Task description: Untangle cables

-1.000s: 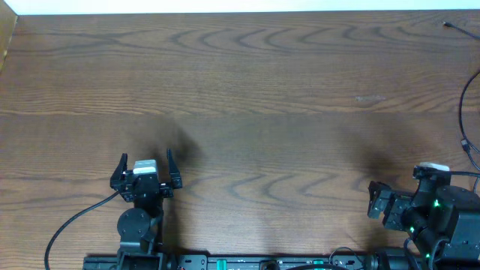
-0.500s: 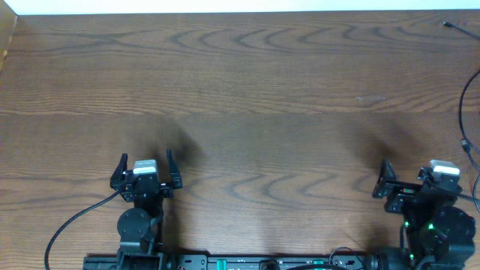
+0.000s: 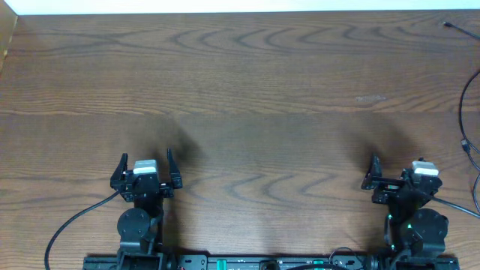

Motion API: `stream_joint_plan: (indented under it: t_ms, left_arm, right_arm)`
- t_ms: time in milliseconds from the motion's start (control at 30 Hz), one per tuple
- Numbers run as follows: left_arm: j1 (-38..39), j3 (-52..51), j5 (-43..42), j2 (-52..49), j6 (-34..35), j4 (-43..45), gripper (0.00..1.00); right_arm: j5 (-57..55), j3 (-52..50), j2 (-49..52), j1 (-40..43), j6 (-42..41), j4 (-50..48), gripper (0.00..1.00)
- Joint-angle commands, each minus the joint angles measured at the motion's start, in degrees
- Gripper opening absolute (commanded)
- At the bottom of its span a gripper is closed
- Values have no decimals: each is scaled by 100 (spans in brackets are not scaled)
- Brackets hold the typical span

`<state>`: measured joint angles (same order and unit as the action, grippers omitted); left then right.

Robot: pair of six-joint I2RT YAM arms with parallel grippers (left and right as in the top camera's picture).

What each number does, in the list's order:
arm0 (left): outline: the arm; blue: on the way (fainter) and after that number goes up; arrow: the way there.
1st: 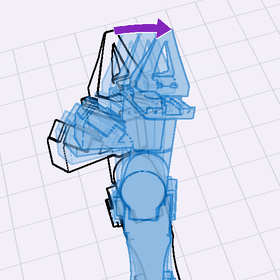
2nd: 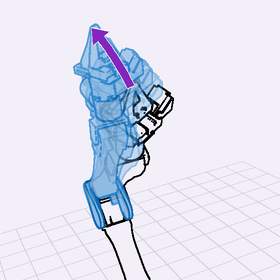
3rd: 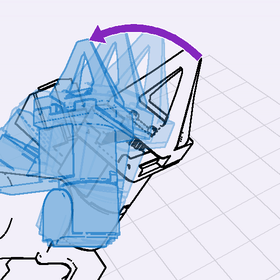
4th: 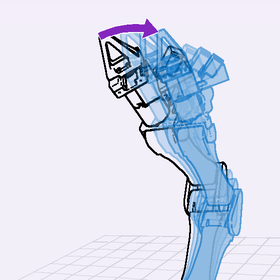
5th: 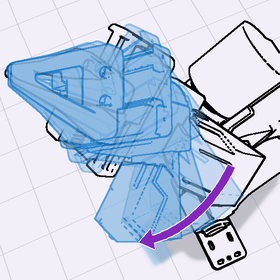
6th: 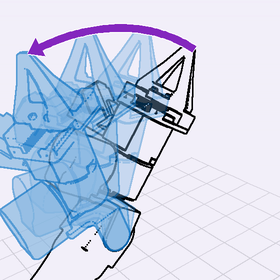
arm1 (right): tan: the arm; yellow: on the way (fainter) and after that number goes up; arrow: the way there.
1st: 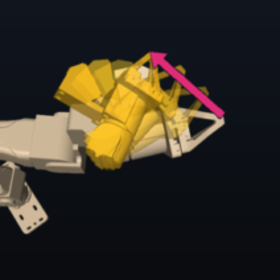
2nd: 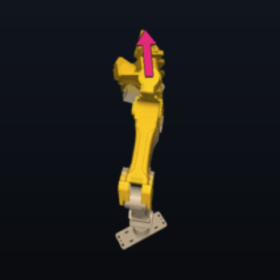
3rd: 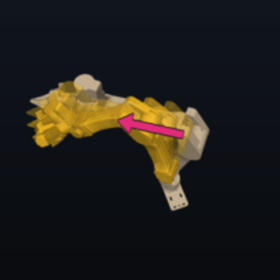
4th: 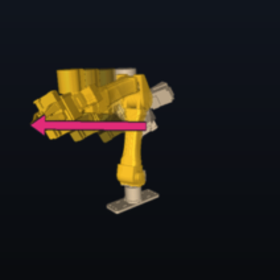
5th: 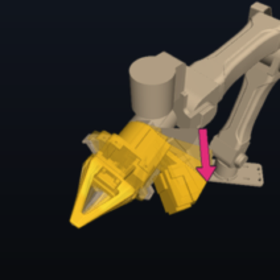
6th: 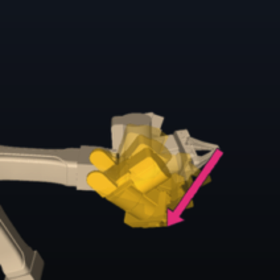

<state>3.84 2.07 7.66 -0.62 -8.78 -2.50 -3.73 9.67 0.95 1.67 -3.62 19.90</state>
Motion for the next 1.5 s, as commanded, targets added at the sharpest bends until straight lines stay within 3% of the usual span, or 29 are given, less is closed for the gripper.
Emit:
stream_joint_plan:
  t_ms: [0, 967, 1267, 1467]
  left_arm:
    - [-24, -184, 31, 39, 94, -94, 98]
    - [-24, -184, 31, 39, 94, -92, 98]
    - [-24, -184, 31, 39, 94, -92, 98]
    - [-24, -184, 31, 39, 94, -92, 98]
  right_arm:
    - [179, -59, -66, -22, 72, -52, 99]
    - [-186, -472, -66, -26, 345, -393, 99]
    - [-44, -472, -66, -26, -568, -369, 99]
    - [-81, -472, -66, -26, -435, -367, 99]
